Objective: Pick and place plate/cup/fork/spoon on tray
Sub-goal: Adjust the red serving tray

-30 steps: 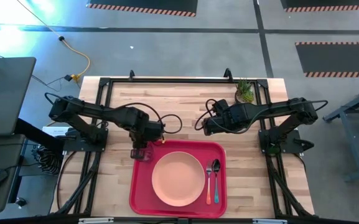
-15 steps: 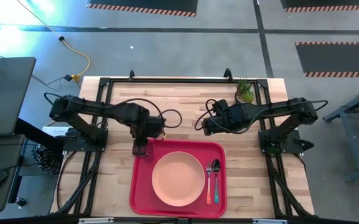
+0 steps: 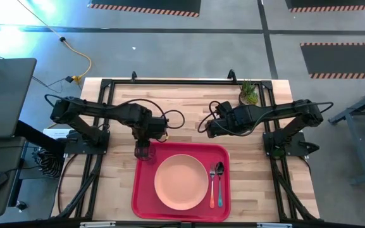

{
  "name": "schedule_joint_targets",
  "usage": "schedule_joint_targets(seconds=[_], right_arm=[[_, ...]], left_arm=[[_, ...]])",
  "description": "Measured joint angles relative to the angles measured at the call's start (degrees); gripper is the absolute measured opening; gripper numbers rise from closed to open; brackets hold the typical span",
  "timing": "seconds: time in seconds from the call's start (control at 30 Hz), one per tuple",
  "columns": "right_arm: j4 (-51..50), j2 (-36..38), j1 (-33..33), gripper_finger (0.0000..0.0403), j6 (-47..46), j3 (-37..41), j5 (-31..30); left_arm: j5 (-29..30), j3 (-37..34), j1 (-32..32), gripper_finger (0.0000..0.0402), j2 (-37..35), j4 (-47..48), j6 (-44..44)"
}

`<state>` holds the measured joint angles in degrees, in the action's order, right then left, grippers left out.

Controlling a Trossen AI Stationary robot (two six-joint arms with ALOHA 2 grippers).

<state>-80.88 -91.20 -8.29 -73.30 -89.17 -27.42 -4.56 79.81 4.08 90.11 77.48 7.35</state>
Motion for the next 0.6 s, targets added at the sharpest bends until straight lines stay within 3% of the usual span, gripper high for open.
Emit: schedule_joint_targets(seconds=[0.6], right_arm=[[-0.04, 0.00, -0.01, 0.0091, 1.80, 0.00, 2.41]], left_arm=[[0.02, 15.68, -2.19, 0.0124, -0.19, 10.62, -0.36]])
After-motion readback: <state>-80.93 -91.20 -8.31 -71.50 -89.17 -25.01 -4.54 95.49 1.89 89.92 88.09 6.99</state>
